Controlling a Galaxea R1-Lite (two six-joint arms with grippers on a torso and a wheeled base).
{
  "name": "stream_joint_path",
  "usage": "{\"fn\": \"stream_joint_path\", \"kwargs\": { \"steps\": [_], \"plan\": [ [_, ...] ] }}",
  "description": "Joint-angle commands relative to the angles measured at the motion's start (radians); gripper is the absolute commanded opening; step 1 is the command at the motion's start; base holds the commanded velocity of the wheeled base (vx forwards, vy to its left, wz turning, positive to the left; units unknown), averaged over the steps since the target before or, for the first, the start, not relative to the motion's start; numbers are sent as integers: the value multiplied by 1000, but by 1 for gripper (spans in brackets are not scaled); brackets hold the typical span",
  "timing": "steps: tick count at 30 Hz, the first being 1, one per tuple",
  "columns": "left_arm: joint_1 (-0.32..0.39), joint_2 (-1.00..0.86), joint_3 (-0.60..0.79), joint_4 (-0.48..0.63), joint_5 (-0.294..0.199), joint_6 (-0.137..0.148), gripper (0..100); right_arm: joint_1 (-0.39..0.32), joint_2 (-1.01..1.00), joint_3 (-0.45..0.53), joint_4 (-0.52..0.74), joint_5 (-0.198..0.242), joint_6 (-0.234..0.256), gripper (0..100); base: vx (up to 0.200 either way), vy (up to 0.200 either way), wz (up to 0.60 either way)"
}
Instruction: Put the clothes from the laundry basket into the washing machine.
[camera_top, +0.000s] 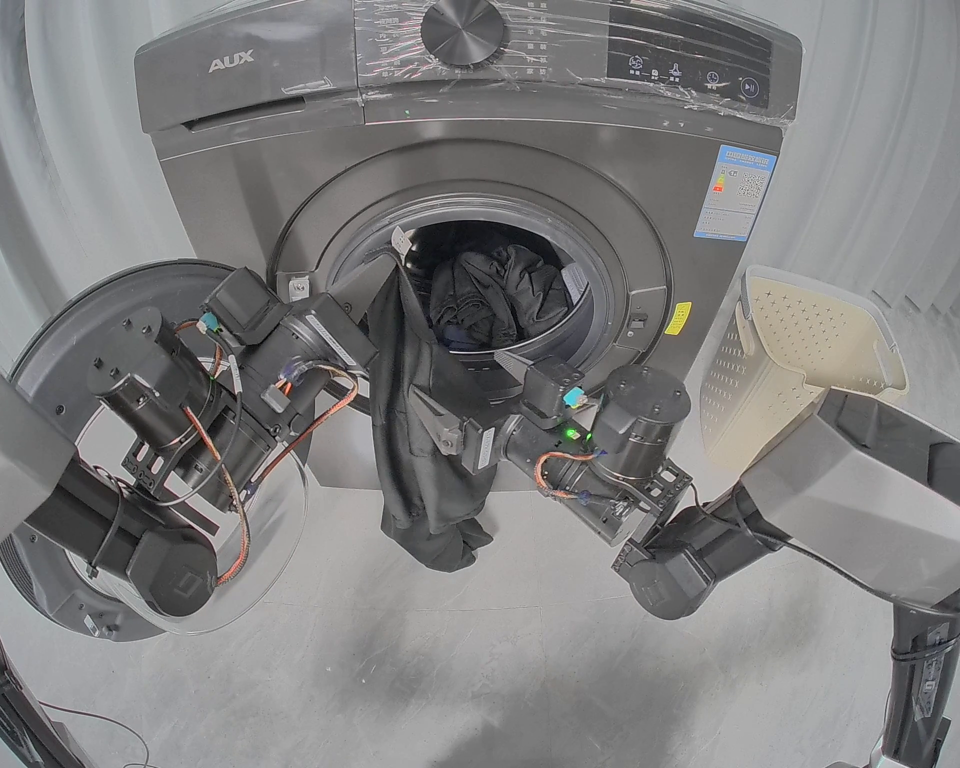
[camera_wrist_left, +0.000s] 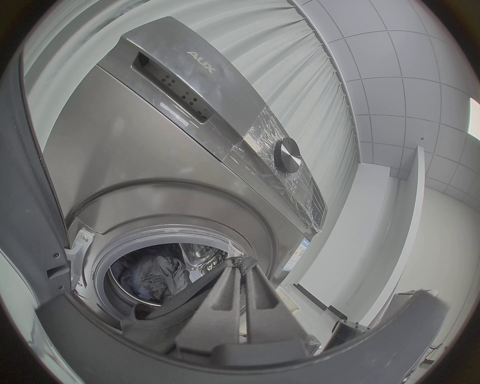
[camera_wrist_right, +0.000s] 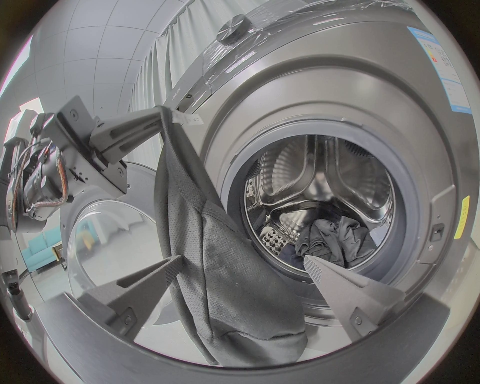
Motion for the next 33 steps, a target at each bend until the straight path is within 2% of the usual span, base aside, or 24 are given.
{"fn": "stream_joint_path", "kwargs": {
  "steps": [1,7,12,18,24,33],
  "plan": [
    [0,-3,0,-6,1,1,0,22,51,-43,5,0,0,100,0,0,0],
    [0,-2,0,-6,1,2,0,25,59,-40,-8,-2,4,100,0,0,0],
    [11,7,-6,-6,2,1,0,27,-6,47,-22,-8,7,100,0,0,0],
    [12,13,-11,-6,4,1,0,53,-41,64,-18,-16,6,100,0,0,0],
    [14,13,-12,-4,6,1,0,61,8,24,-4,-37,1,100,0,0,0],
    [14,12,-12,-4,6,-3,0,10,141,-108,21,-42,-5,100,0,0,0]
  ]
}}
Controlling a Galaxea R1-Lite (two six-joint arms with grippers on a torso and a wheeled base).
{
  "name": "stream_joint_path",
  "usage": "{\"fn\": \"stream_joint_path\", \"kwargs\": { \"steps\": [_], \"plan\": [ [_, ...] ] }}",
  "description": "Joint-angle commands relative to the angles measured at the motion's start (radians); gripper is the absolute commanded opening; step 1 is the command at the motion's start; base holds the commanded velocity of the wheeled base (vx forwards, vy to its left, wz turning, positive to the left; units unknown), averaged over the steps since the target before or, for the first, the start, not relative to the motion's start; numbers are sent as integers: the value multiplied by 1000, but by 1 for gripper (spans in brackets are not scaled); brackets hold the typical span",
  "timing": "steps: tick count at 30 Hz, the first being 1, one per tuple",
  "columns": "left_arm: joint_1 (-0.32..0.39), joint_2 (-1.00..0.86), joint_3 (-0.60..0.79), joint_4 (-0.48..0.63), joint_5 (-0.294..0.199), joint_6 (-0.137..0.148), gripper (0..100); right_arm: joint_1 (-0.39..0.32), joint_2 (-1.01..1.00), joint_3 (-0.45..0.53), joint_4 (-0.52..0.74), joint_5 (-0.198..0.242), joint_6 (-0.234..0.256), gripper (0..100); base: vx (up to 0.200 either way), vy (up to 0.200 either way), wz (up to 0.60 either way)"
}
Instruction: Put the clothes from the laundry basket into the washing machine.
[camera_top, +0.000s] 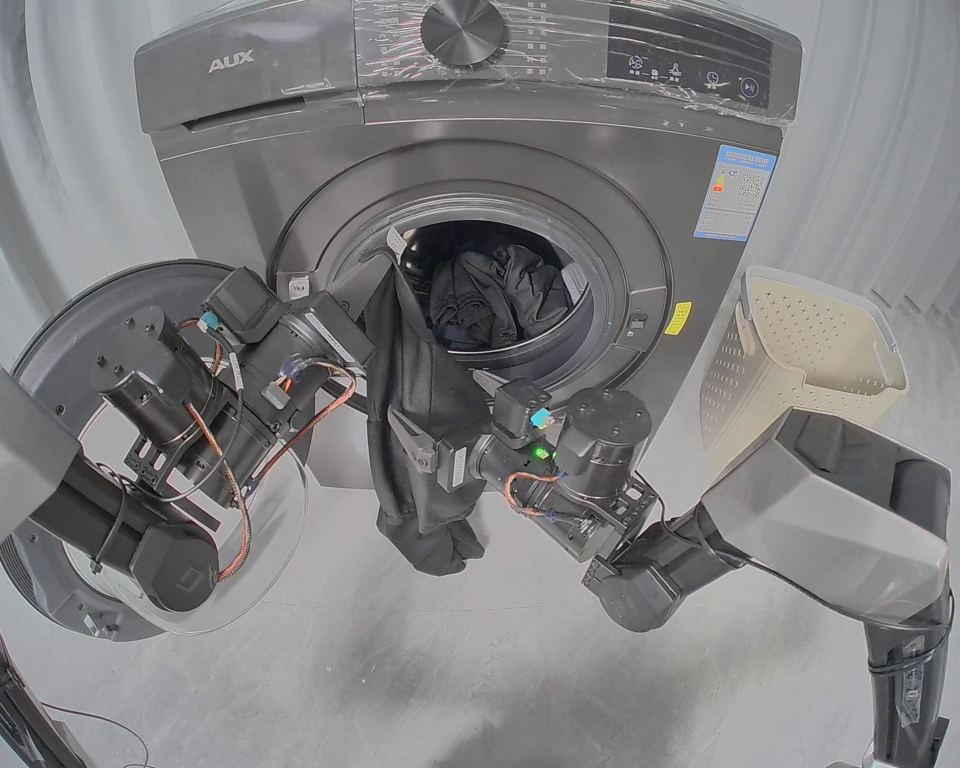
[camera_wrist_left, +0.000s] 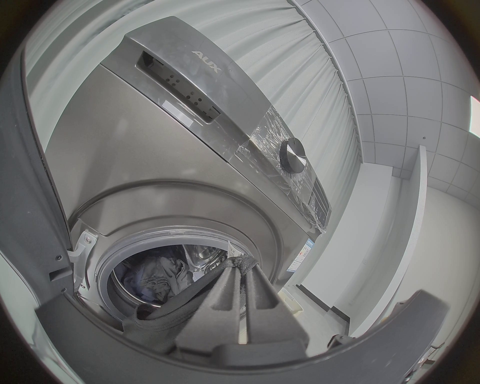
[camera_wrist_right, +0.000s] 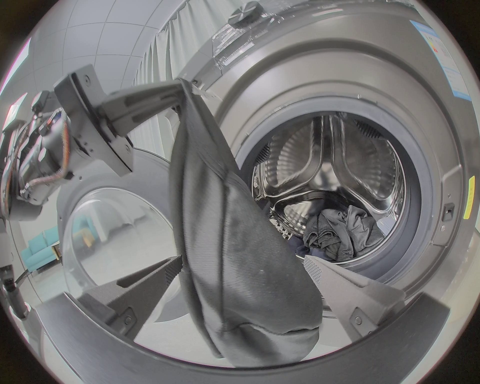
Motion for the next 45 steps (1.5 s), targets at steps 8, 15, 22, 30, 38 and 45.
{"fn": "stream_joint_path", "kwargs": {
  "steps": [8,15,22,30,38,45],
  "plan": [
    [1,-1,-1,-6,0,-3,0,-84,22,15,3,-28,-2,100,0,0,0],
    [1,-2,-1,-4,0,-3,0,-122,-7,35,3,-26,-5,100,0,0,0],
    [1,-1,1,-6,0,-3,0,-87,12,17,3,-22,-5,100,0,0,0],
    [1,1,1,-6,0,-3,0,-67,64,-32,2,-20,-2,100,0,0,0],
    [1,1,1,-6,0,-4,0,-76,47,-20,-10,-19,-2,0,0,0,0],
    [18,2,2,-4,-3,-4,0,-105,-113,87,-3,-17,-12,0,0,0,0]
  ]
}}
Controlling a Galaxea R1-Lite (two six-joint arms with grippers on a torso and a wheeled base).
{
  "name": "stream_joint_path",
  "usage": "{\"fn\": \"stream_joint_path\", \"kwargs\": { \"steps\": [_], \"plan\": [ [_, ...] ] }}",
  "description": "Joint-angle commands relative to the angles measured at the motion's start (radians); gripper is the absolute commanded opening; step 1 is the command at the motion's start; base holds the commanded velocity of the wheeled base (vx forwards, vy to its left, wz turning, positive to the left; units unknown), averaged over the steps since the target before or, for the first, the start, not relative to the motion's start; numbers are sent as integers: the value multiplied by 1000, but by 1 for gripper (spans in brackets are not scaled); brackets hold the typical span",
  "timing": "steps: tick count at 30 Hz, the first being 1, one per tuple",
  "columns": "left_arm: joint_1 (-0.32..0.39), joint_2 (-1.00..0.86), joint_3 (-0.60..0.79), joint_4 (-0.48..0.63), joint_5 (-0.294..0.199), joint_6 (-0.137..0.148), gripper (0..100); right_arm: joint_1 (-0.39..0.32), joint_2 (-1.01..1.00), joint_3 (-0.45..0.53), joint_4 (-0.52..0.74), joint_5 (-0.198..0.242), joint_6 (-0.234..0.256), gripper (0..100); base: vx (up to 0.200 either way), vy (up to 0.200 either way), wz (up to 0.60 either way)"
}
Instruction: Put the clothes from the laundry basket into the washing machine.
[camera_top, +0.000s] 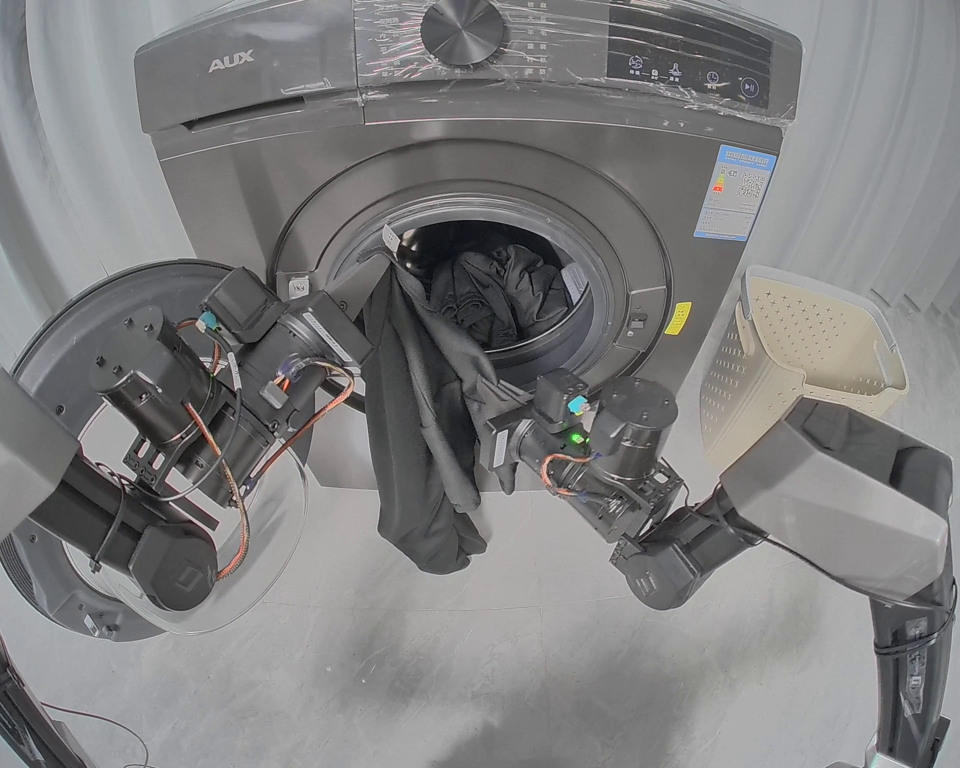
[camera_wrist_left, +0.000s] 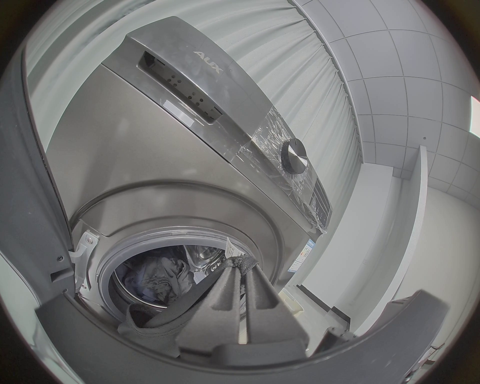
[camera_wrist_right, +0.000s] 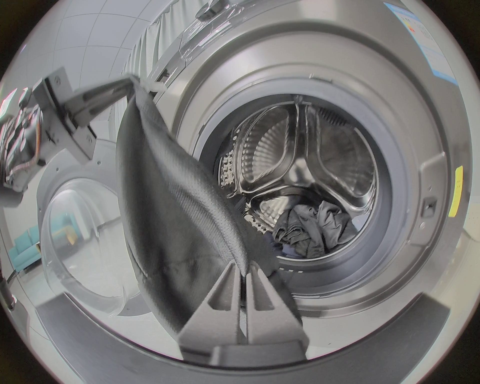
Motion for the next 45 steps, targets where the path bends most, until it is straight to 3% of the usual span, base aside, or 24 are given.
{"fn": "stream_joint_path", "kwargs": {
  "steps": [1,9,19,24,26,27,33,34,36,42,45],
  "plan": [
    [14,3,1,-4,-2,-1,0,-34,-158,95,9,4,-17,0,0,0,0],
    [15,6,4,-4,-4,-1,0,-92,-282,184,-2,30,-38,0,0,0,0],
    [-3,24,53,-4,-11,1,0,-86,-403,208,-6,29,-29,0,0,0,0],
    [-32,57,121,-4,-54,10,0,-79,-437,208,-6,29,-29,0,0,0,0],
    [-31,86,142,-4,-105,36,0,-77,-442,207,-6,30,-29,0,0,0,0],
    [-29,89,142,-4,-107,38,100,-77,-442,207,-6,30,-29,0,0,0,0],
    [-15,224,147,-4,-114,105,100,-57,-442,185,-17,36,-30,0,0,0,0],
    [-15,224,147,-4,-114,105,100,-57,-442,185,-17,36,-30,0,0,0,0],
    [-12,281,144,-4,-119,150,100,-57,-439,167,-16,36,-30,0,0,0,0],
    [-15,356,127,-6,-134,196,100,-57,-440,149,-5,35,-30,0,0,0,0],
    [-15,386,127,-6,-165,229,100,-57,-440,144,-5,35,-30,0,0,0,0]
  ]
}}
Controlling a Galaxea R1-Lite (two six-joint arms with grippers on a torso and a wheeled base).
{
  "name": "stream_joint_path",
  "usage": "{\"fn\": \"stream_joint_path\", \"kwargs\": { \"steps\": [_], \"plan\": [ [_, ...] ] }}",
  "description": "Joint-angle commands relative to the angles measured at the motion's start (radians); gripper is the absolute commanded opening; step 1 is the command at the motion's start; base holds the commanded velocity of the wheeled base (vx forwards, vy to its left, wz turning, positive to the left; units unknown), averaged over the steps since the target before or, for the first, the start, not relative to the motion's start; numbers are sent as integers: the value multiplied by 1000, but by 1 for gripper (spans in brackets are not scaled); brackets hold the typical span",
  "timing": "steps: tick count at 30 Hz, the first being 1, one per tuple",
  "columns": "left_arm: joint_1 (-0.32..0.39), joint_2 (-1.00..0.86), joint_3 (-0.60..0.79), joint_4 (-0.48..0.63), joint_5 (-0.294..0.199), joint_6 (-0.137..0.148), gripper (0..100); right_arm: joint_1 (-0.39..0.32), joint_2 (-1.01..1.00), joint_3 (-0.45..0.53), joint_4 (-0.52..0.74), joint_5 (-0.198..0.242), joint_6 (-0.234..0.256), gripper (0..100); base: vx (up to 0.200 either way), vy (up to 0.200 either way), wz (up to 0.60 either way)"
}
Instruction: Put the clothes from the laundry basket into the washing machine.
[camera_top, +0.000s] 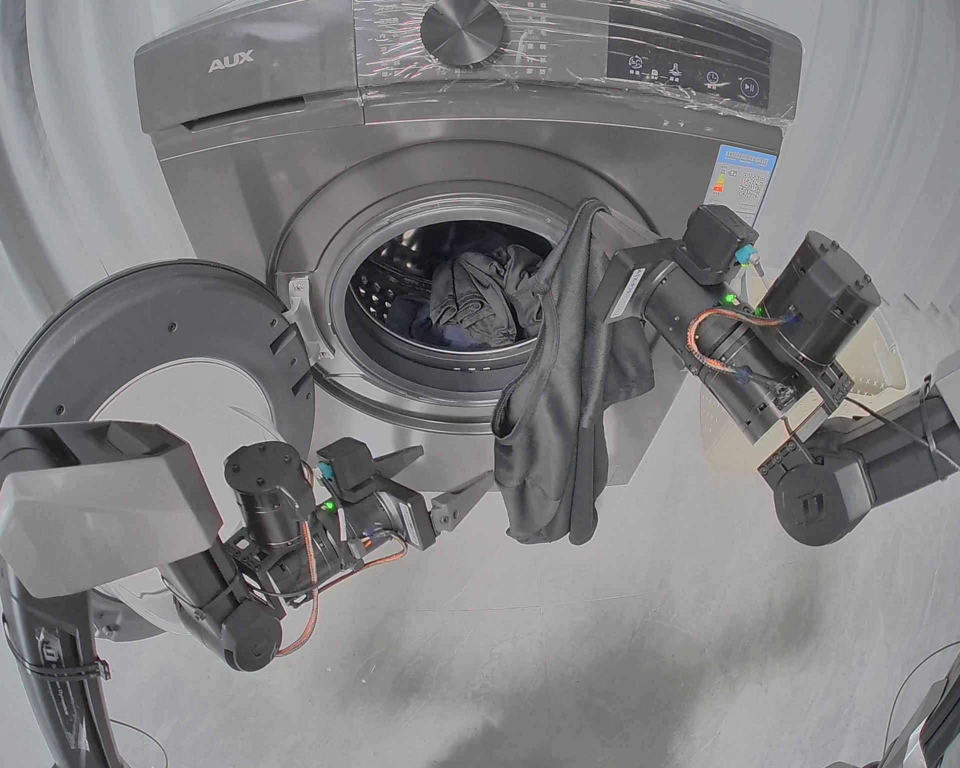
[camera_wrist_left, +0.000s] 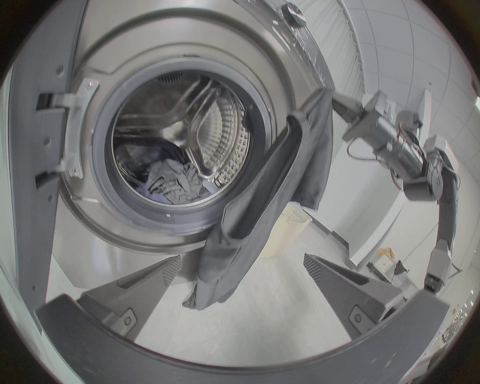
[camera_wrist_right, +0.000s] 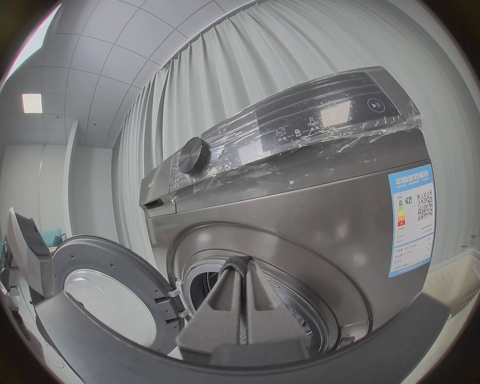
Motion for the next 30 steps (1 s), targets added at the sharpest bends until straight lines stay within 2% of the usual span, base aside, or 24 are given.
{"fn": "stream_joint_path", "kwargs": {
  "steps": [1,5,11,21,26,27,30],
  "plan": [
    [-1,87,-6,-5,-24,24,100,1,-1,-8,1,0,-1,0,0,0,0],
    [-2,124,-24,-5,-30,35,100,2,-1,-8,1,0,-1,0,0,0,0],
    [-4,150,-53,-5,-37,33,100,10,0,-8,2,0,-1,0,0,0,0],
    [2,257,-223,-5,-33,29,100,33,8,-6,2,-3,1,0,0,0,0],
    [9,352,-355,-4,-21,30,100,44,8,-6,1,-7,1,0,0,0,0],
    [10,363,-377,-2,-13,29,0,44,8,-5,1,-5,1,0,0,0,0],
    [12,386,-426,-2,-2,27,0,44,8,-3,1,-5,1,0,0,0,0]
  ]
}}
